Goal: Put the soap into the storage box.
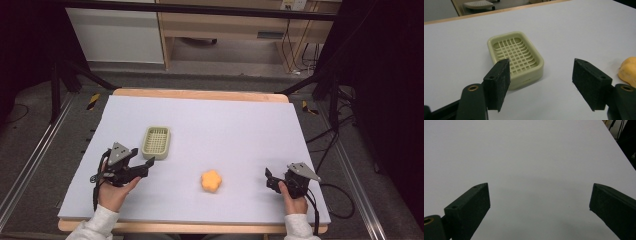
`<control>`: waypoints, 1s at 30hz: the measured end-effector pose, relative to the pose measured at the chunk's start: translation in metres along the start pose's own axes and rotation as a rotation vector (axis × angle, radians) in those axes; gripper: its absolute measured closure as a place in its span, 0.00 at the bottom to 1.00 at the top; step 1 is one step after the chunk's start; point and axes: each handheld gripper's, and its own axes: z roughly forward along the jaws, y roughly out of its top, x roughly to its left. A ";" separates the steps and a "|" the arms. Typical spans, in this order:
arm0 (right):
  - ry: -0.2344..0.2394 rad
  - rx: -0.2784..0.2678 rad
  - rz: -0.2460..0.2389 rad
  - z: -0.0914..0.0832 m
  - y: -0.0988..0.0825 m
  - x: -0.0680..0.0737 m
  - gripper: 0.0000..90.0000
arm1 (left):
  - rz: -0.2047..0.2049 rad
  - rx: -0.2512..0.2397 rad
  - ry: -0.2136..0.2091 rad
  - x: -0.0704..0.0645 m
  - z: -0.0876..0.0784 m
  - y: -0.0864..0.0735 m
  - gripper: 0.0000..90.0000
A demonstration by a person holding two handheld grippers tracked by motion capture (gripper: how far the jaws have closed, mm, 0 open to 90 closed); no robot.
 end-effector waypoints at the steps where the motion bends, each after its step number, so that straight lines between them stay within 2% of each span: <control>1: 0.002 -0.002 0.001 0.000 0.000 0.000 0.04 | 0.002 -0.003 -0.006 -0.003 0.003 0.004 0.34; 13: 0.007 0.010 -0.003 0.001 0.000 0.000 0.04 | 0.017 -0.020 -0.056 -0.020 0.017 0.024 0.33; 15: 0.006 0.010 -0.002 0.001 0.000 0.000 0.04 | 0.037 -0.017 -0.067 -0.027 0.020 0.027 0.33; 23: 0.009 0.009 -0.003 0.001 0.000 0.000 0.04 | 0.061 -0.004 -0.113 -0.039 0.026 0.033 0.33; 30: 0.017 0.015 0.008 0.001 0.000 -0.001 0.04 | 0.090 0.015 -0.130 -0.049 0.033 0.037 0.33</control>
